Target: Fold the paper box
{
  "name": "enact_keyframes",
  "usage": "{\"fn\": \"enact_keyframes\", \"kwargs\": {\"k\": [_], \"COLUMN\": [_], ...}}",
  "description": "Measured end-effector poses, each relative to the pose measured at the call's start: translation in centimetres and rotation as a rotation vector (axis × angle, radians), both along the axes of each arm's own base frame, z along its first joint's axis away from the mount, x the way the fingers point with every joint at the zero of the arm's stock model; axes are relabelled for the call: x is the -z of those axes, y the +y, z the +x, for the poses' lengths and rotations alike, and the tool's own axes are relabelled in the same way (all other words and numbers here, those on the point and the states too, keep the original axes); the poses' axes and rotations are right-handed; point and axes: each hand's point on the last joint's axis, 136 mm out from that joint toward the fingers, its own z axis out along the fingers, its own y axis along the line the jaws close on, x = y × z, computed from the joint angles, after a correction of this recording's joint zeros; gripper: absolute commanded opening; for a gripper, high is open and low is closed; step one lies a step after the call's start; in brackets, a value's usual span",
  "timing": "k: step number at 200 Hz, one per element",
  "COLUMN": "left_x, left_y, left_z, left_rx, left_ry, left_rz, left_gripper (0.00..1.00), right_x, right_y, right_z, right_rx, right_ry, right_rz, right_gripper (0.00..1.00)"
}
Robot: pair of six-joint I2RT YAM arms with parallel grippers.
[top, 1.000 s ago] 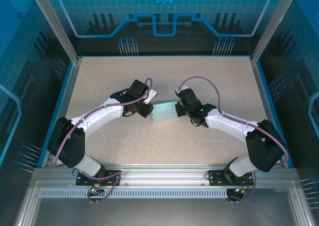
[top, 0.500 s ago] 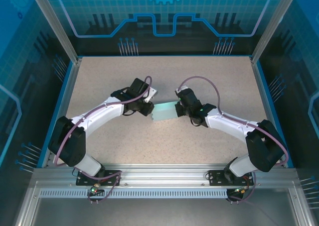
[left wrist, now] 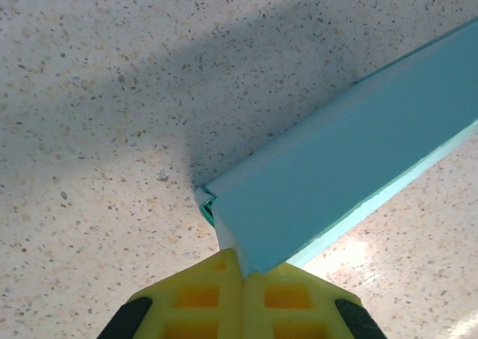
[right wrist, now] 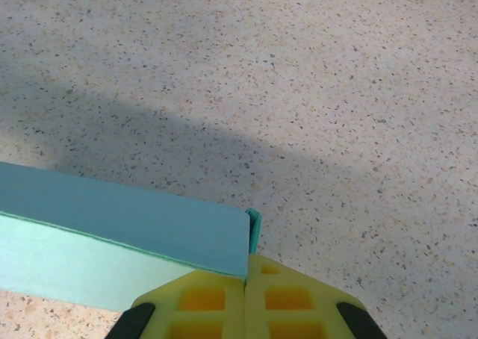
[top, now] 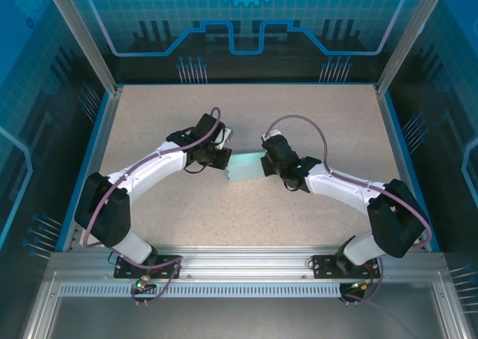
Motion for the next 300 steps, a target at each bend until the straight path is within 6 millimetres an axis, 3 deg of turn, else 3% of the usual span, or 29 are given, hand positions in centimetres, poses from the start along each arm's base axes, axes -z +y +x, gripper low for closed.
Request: {"fn": "enact_keyframes", "kwargs": {"k": [111, 300], "left_x": [-0.35, -0.43], "left_y": [-0.78, -0.53], "left_z": [-0.10, 0.26], "left_rx": [-0.177, -0.234], "left_ry": [0.185, 0.200], "left_rz": [-0.145, -0.169], "left_gripper": [0.00, 0.00], "right_x": [-0.02, 0.02], "right_y": [-0.43, -0.41], "right_z": [0.02, -0.05], "right_rx": [0.019, 0.019], "right_ry": [-0.012, -0.012], "right_rz": [-0.026, -0.028], "right_gripper": [0.00, 0.00]}}
